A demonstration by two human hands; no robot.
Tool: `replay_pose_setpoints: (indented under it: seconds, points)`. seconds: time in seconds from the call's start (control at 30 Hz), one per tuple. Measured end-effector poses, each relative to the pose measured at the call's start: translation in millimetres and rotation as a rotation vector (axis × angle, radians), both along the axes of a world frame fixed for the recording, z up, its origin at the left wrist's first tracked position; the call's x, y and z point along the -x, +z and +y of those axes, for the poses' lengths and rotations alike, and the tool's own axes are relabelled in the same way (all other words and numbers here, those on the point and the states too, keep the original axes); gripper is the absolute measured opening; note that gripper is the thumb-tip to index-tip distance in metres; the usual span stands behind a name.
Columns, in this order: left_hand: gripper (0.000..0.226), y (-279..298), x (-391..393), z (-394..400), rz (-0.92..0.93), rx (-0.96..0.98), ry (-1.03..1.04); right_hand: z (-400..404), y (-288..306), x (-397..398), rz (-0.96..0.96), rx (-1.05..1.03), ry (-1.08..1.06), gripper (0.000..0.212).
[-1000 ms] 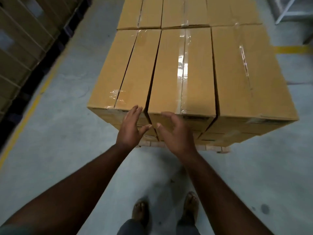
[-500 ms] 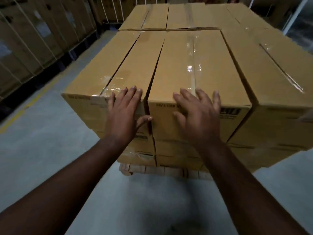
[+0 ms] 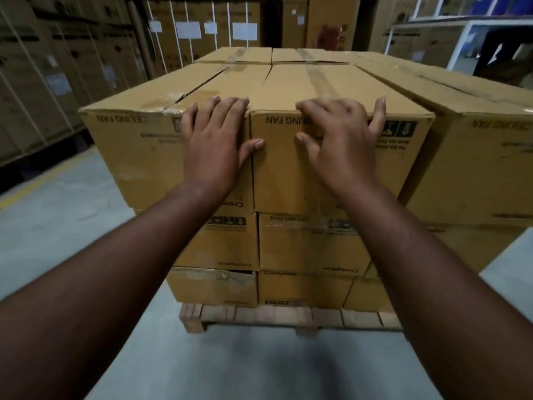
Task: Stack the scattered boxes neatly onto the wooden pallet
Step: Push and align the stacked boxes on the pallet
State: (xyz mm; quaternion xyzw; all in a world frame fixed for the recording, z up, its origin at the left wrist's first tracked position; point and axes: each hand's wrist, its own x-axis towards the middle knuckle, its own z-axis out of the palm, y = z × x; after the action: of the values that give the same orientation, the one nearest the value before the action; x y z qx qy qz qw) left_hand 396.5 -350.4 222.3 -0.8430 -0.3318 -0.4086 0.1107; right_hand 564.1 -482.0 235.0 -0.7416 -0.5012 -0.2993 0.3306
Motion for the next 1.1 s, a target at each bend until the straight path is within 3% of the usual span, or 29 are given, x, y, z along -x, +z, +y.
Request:
replay_pose_setpoints:
  seconds: [0.47, 0.53, 0.6, 0.7, 0.8, 0.93, 1.1]
  points:
    - [0.069, -3, -5, 8, -0.023, -0.015, -0.032, 4, -2, -17, 0.012, 0.028, 0.044, 0.046]
    - [0.075, -2, -4, 9, -0.016, -0.014, -0.054, 3, -1, -17, 0.011, 0.032, 0.045, 0.048]
    - [0.097, -8, -3, 8, 0.038, -0.040, -0.044, 4, -9, -13, -0.038, 0.012, -0.005, 0.061]
    - [0.136, -59, 12, -4, 0.041, 0.004, 0.034, 8, -57, 12, -0.005, -0.081, -0.157, 0.100]
    - [0.147, -149, 41, -22, 0.079, 0.226, 0.100, 3, -150, 43, 0.143, -0.018, -0.218, 0.128]
    - [0.156, -232, 65, -18, 0.234, 0.410, 0.201, -4, -253, 47, 0.214, 0.278, -0.283, 0.142]
    - [0.155, -261, 59, -2, 0.207, 0.358, 0.230, 12, -277, 34, 0.134, 0.211, -0.301, 0.143]
